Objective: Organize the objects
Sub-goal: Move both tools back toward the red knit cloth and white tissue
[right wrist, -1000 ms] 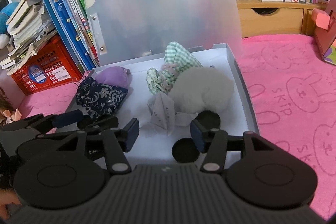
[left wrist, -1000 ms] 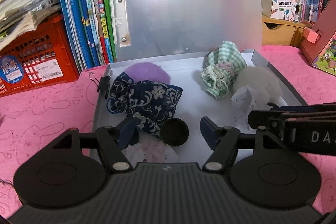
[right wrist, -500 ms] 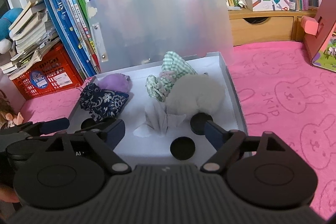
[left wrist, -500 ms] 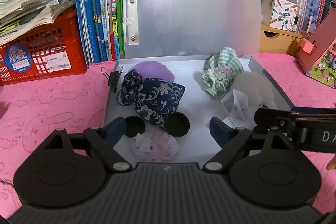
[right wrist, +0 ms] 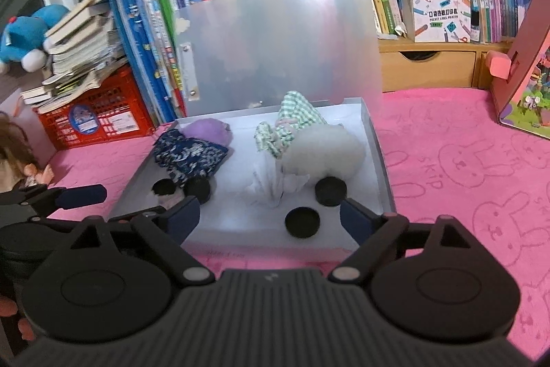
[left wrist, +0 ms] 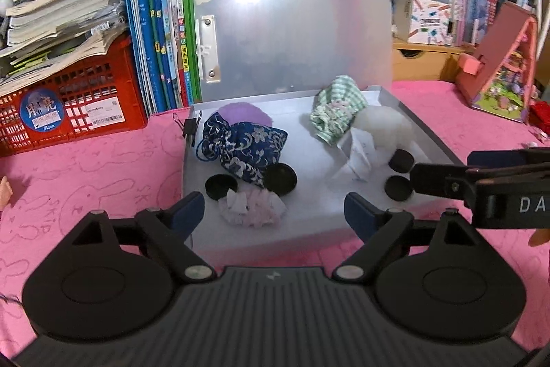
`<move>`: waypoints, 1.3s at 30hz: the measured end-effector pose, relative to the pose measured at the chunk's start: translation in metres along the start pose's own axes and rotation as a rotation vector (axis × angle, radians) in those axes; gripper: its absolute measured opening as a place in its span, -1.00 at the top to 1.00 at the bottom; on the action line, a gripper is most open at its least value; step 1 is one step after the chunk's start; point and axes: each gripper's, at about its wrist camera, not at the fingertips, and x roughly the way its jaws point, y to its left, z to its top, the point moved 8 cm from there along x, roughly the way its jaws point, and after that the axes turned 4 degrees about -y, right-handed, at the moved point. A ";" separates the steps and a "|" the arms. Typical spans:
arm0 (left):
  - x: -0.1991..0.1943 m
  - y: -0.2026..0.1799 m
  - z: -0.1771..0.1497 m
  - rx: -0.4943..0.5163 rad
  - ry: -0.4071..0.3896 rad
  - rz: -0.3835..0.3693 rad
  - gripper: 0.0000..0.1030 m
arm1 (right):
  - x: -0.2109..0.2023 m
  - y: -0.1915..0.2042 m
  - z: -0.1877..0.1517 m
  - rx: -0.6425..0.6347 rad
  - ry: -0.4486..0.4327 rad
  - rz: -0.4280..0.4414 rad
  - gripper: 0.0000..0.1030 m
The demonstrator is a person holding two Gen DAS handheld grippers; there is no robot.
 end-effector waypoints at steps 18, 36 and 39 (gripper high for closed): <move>-0.078 -0.015 -0.068 0.084 0.001 -0.147 -0.79 | -0.075 0.032 -0.066 -0.142 -0.073 0.105 -0.88; -0.085 -0.037 -0.094 0.039 0.097 -0.265 -0.80 | -0.127 0.076 -0.150 -0.316 -0.109 0.104 -0.99; -0.079 -0.045 -0.099 0.036 0.128 -0.261 -0.80 | -0.124 0.091 -0.160 -0.337 -0.106 0.117 -0.99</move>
